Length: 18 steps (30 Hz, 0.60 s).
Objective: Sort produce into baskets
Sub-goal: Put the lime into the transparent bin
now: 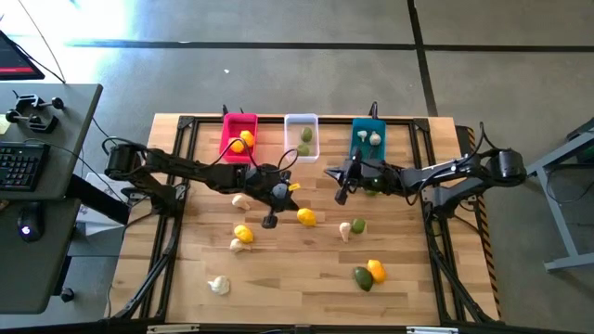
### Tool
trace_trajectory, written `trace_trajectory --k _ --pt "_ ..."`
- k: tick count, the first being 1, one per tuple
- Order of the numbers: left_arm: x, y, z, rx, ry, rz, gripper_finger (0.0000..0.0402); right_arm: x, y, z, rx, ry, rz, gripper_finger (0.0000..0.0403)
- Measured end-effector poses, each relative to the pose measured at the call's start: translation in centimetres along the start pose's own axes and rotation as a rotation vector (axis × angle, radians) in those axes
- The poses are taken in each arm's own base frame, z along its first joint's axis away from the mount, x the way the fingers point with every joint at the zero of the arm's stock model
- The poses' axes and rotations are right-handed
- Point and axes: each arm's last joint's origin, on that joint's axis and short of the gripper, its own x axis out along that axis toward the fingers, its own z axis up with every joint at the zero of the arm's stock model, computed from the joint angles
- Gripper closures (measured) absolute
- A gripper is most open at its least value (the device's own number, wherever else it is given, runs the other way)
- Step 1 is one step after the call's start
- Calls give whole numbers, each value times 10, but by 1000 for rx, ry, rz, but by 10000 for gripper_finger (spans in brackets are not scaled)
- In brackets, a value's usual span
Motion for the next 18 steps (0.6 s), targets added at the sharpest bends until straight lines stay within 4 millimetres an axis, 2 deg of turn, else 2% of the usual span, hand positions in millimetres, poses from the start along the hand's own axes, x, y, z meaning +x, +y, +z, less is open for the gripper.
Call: trace_trajectory --k 5,10,18 --pt "-1 -6 7 27 13 -19 401 0 2 0 20 0 6 403" --pt "0 -7 3 33 37 -33 401 0 2 0 24 0 20 403" --pt "6 -11 -18 7 -56 -20 401 0 3 0 30 -2 41 403"
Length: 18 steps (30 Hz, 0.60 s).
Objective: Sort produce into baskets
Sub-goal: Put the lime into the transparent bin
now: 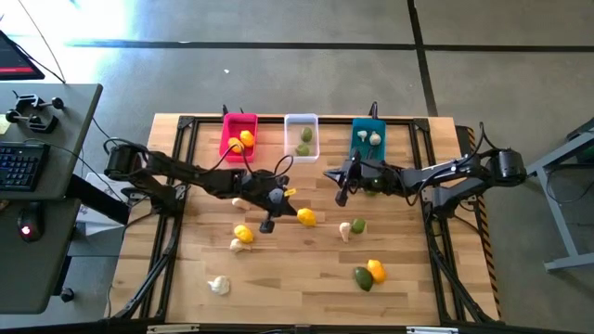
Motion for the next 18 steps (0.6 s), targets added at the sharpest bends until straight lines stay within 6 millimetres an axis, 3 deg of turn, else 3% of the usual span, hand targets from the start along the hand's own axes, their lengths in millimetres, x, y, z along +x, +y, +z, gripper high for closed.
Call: trace_trajectory --k 10,18 --pt "0 0 -3 3 -14 7 401 -1 0 -1 42 24 2 397" --pt "1 3 3 31 -85 26 401 -22 -5 2 97 117 -3 329"
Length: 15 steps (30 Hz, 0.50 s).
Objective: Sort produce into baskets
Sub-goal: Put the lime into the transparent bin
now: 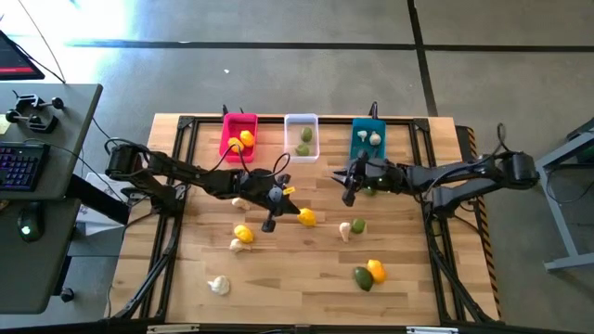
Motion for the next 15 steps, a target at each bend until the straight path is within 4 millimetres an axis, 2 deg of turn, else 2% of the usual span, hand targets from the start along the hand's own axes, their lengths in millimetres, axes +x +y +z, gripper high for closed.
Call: trace_trajectory --k 8,15 --pt "-2 9 0 0 -10 28 401 -30 9 -10 49 164 49 242" --pt "-3 16 -2 -11 -8 48 401 -47 19 -23 117 267 -8 178"
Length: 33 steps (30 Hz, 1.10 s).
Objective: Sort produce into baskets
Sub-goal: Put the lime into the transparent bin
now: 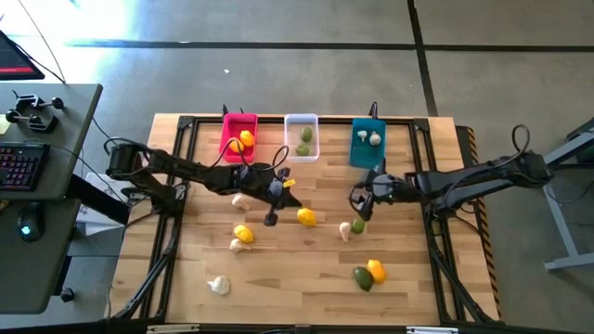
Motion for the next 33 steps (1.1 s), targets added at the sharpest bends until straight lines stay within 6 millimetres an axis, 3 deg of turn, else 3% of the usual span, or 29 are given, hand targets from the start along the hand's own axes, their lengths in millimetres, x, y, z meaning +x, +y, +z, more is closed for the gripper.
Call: trace_trajectory --k 12,16,23,33 --pt "-2 11 1 39 -29 31 401 -6 11 -13 28 78 35 157" --pt "-3 11 0 46 -65 8 401 -12 20 -19 26 147 76 157" --pt "-4 11 -7 25 -88 1 401 -27 45 -10 -106 225 26 157" --pt "-4 11 -7 23 -85 1 401 -10 70 -1 -178 431 -41 157"
